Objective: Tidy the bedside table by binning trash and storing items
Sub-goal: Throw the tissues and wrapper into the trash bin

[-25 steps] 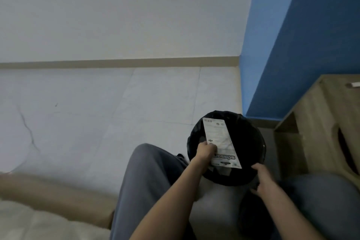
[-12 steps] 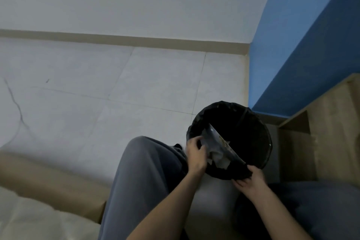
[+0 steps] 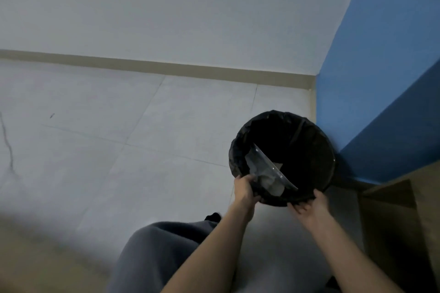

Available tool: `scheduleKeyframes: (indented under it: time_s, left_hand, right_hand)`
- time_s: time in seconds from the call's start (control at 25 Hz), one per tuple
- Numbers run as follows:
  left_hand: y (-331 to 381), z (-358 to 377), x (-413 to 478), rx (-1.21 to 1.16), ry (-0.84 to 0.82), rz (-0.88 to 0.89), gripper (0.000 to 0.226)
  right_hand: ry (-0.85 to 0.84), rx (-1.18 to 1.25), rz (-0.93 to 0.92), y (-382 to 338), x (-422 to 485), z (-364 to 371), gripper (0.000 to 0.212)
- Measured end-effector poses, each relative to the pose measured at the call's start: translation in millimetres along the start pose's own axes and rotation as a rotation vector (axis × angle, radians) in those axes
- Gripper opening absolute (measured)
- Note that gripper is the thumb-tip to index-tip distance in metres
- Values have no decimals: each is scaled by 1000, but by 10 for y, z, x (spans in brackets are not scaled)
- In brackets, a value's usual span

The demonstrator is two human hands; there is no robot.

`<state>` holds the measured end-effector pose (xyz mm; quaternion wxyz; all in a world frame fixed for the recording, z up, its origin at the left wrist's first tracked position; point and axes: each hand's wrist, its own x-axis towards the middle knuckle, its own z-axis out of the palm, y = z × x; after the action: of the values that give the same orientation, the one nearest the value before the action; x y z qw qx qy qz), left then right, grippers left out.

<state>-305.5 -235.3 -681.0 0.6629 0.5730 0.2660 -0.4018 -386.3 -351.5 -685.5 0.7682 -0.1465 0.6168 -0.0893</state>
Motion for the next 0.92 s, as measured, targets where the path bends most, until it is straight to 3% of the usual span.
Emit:
scheduleKeyframes:
  time_s: [0.04,0.28,0.4,0.52,0.64,0.72,0.84,0.92]
  left_hand:
    - [123,97,66,20,-37,-4,19]
    - [474,501,289,339,-351,-63,31]
    - [410,641,212,346,-307,-40,48]
    - [233,754,-36,402,-80,87,43]
    - [-54,938,-358,529,12,211,48]
    - [-276,1223,-726,573,-99,228,49]
    - [-705,1679,-1408,686,-376,182,41]
    - [-1065,1847,-1782,806,-501,53,25]
  right_hand:
    - [-24,21,-21,-121,84,98,51]
    - [-225,22,-22,-558,364,406,60]
    - [-252,78,-30,-639,228,321,59]
    - [-251,34,-94,-738,-222,60,54]
    - [-149,-62,-342,-956,-828,-476,39]
    - [-39,-153,-611,-1051,-1287,-969,27]
    - [294,-483,-1028,-940,-1802,-1842,19]
    - [485,-802,-1112,-778,-1952,-2358,29]
